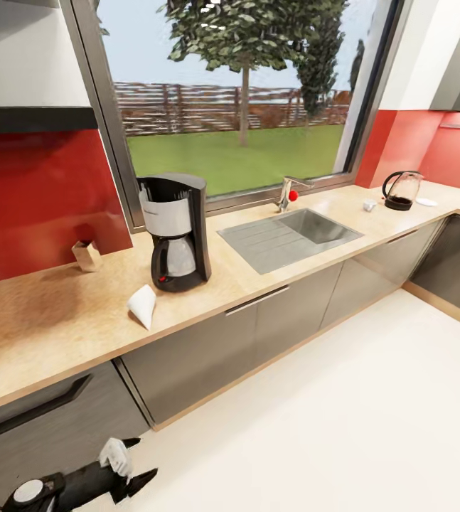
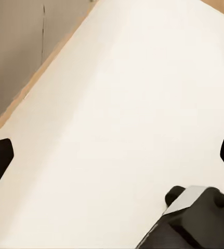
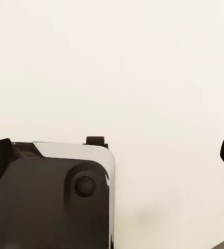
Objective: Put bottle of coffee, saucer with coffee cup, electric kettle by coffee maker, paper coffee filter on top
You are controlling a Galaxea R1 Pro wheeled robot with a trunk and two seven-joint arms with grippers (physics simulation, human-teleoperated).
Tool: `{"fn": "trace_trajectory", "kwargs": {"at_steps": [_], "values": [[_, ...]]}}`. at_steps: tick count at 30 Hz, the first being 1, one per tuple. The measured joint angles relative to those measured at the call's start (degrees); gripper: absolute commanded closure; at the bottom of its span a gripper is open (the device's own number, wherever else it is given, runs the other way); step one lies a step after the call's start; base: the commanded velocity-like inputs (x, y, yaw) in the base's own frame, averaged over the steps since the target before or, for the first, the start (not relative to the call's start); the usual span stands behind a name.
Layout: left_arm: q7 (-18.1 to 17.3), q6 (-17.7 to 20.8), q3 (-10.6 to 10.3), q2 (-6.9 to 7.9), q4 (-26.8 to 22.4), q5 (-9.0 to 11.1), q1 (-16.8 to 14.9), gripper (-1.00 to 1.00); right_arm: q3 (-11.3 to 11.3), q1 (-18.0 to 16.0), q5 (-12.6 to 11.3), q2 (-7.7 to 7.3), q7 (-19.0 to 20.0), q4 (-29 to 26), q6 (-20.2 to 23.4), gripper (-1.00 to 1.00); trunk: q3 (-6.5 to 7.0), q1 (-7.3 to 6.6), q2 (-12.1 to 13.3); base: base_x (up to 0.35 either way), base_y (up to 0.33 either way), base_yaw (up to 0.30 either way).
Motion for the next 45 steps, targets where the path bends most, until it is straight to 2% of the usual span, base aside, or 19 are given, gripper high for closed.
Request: {"fn": "trace_trajectory", "kwargs": {"at_steps": [2, 4, 7, 12, 17, 20, 24, 26, 31, 32, 33, 37, 39, 43, 45], "values": [[-4.01, 2.10, 0.04, -0.01, -2.30, -0.15, -1.31, -1.00, 0.00, 0.00, 0.00, 0.00, 0.00, 0.00, 0.00, -1.00, 0.00, 0.00, 0.00, 0.000, 0.000, 0.000], [-8.67, 5.89, 0.04, -0.06, -4.33, -0.26, -3.55, -1.00, 0.00, 0.00, 0.00, 0.00, 0.00, 0.00, 0.00, -1.00, 0.00, 0.00, 0.00, 0.000, 0.000, 0.000], [-12.88, 11.24, -0.03, -0.08, -5.41, -0.29, -6.95, -1.00, 0.01, 0.00, 0.00, 0.00, 0.01, 0.00, 0.00, -1.00, 0.00, 0.00, 0.00, 0.000, 0.000, 0.000], [-17.88, 17.98, -0.38, -0.08, -5.31, -0.30, -15.72, -1.00, 0.07, 0.00, 0.01, 0.00, 0.01, 0.00, 0.00, -1.00, 0.01, 0.00, 0.00, 0.000, 0.000, 0.000], [-20.87, 26.59, -0.48, -0.02, -5.18, -0.22, -24.71, -1.00, 0.08, 0.00, -0.04, 0.00, 0.01, 0.00, 0.00, -1.00, 0.00, 0.00, 0.00, 0.000, 0.000, 0.000], [-21.20, 28.72, -0.52, 0.00, -5.17, -0.20, -28.12, -1.00, 0.08, 0.00, -0.06, 0.00, 0.01, 0.00, 0.00, -1.00, 0.00, 0.00, 0.00, 0.000, 0.000, 0.000], [-21.24, 31.78, -0.56, 0.39, -5.15, -0.26, -31.15, -1.00, 0.03, 0.00, -0.07, 0.00, 0.01, -0.12, 0.00, -1.00, 0.00, 0.00, 0.00, 0.000, 0.000, 0.000], [-21.27, 32.98, -0.52, 1.84, -5.11, -0.25, -32.33, -1.00, 0.01, 0.00, -0.11, 0.00, 0.01, -0.26, 0.03, -1.00, 0.00, 0.00, 0.00, 0.000, 0.000, 0.000], [-21.36, 34.04, -0.52, 6.74, -5.02, -0.09, -35.69, -1.00, 0.00, -0.01, -0.15, 0.07, 0.01, -2.33, 0.06, -1.00, 0.00, 0.00, 0.00, 0.000, 0.000, 0.000], [-21.37, 34.12, -0.53, 7.18, -5.00, -0.08, -36.06, -1.00, 0.00, 0.00, -0.15, 0.08, 0.01, -2.89, 0.06, -1.00, 0.00, 0.00, 0.00, 0.000, 0.000, 0.000], [-21.35, 34.87, -0.52, 8.62, -4.99, -0.07, -37.32, -1.00, 0.01, -0.01, -0.15, 0.08, 0.01, -4.76, 0.07, -1.00, 0.01, 0.00, 0.00, 0.000, 0.000, 0.000], [-21.24, 36.67, -0.58, 11.27, -4.97, -0.20, -39.87, -1.00, -0.05, 0.00, -0.15, 0.03, 0.01, -6.07, 0.08, -1.00, 0.00, -0.01, 0.00, 0.000, 0.000, 0.000], [-20.99, 36.78, -0.61, 12.04, -4.98, -0.65, -40.03, -1.00, -0.03, 0.00, -0.12, 0.02, 0.01, -5.94, 0.08, -1.00, 0.00, 0.00, 0.00, 0.000, 0.000, 0.000], [-21.05, 36.46, -0.30, 13.05, -5.06, -4.07, -39.93, -1.00, 0.00, 0.00, -0.08, 0.00, 0.01, -3.48, 0.02, -1.00, 0.00, 0.00, 0.00, 0.000, 0.000, 0.000], [-21.09, 36.38, -0.17, 13.22, -5.07, -5.15, -39.95, -1.00, -0.04, 0.00, -0.11, 0.00, 0.01, -2.28, 0.01, -1.00, 0.00, 0.00, 0.00, 0.000, 0.000, 0.000]]}}
